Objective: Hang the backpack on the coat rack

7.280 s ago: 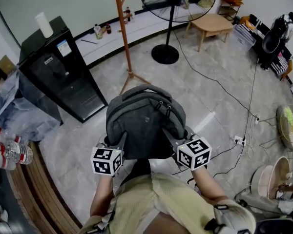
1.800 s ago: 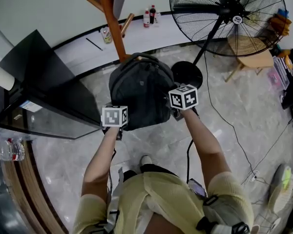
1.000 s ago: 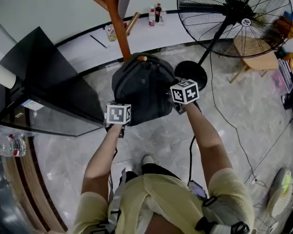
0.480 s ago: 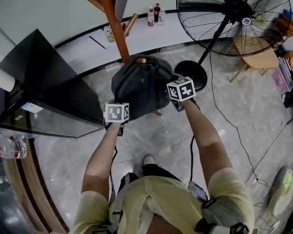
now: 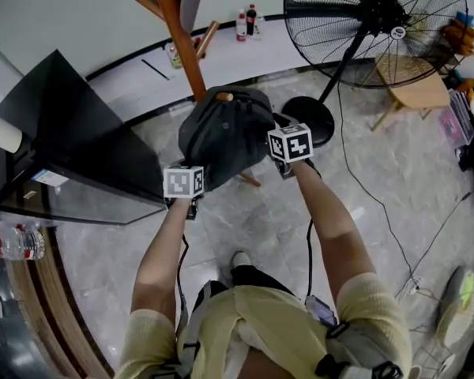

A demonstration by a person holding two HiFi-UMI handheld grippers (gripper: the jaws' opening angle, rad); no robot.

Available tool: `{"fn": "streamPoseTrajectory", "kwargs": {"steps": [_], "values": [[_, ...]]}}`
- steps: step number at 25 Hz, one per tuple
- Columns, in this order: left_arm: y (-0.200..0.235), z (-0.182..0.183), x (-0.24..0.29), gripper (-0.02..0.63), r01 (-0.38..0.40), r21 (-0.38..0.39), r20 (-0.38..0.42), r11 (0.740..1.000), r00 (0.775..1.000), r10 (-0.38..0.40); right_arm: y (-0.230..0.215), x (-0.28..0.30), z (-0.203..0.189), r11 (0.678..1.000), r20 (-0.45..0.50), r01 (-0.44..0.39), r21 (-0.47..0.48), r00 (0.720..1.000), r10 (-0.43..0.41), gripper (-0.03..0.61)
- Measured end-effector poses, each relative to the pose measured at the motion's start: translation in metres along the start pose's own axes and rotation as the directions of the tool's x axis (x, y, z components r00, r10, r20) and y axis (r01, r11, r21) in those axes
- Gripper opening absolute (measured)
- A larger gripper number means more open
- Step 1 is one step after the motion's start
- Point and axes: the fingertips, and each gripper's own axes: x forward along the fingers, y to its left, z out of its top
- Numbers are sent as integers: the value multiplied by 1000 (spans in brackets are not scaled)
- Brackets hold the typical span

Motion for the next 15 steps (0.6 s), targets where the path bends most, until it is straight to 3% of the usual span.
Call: {"fn": "streamPoseTrajectory", "kwargs": {"steps": [5, 15], "values": [[-12, 5, -6, 270, 35, 38, 56, 999, 998, -37, 5, -10, 2, 1000, 27, -3, 5, 1000, 3, 285], [-21, 2, -36, 235, 68, 66, 99, 995, 992, -74, 37, -45, -2, 998, 84, 4, 56, 996, -9, 264]]}}
